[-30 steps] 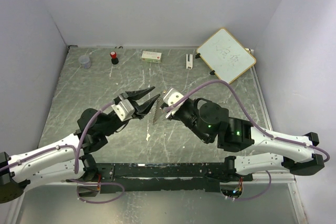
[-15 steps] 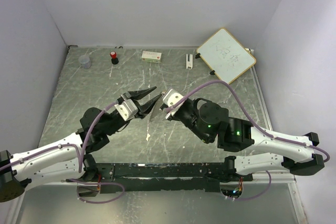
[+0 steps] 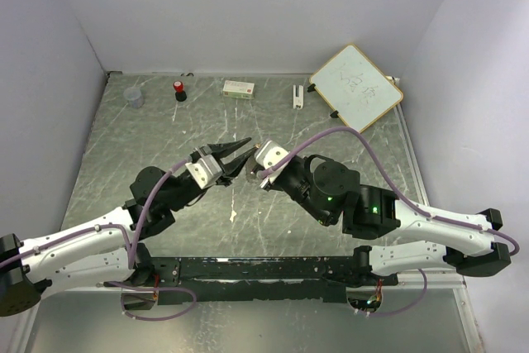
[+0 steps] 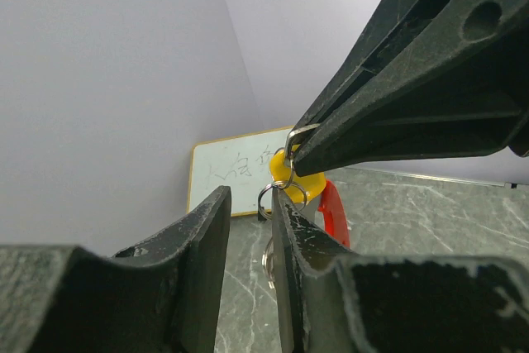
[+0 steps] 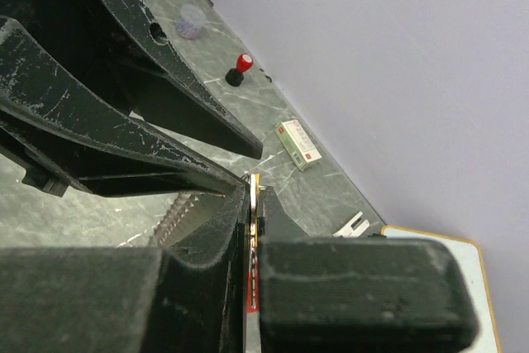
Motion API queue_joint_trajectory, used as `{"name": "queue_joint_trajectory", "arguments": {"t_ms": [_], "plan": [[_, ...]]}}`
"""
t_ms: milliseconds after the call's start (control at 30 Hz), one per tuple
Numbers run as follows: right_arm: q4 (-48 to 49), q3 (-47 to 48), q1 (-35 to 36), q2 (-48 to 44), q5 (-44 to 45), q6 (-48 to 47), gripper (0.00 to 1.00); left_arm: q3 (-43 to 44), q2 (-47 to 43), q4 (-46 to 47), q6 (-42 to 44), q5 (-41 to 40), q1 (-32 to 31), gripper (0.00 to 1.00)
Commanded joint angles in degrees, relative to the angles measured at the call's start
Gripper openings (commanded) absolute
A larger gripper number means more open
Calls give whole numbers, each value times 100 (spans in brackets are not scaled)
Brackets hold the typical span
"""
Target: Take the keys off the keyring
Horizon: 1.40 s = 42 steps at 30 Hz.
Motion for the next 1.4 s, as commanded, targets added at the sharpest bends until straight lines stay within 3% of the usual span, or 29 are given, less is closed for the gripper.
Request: {"name": "queue_joint_trajectory", "arguments": {"t_ms": [0, 467, 700, 967, 1367], "plan": [[74, 121, 6, -101, -94, -41, 0, 221, 28, 101, 5, 259, 28, 37], [83, 106, 8, -139, -254, -7, 0, 488, 228, -193, 1, 732, 33, 31], [65, 134, 11, -154, -224, -8, 0, 765, 432, -517, -26, 870, 28, 7], [80, 126, 8, -179, -76, -53, 0, 829, 317, -889, 119, 395, 26, 7], [160, -105, 10, -297, 116, 26, 0, 410, -596, -831, 165, -90, 24, 7]]}}
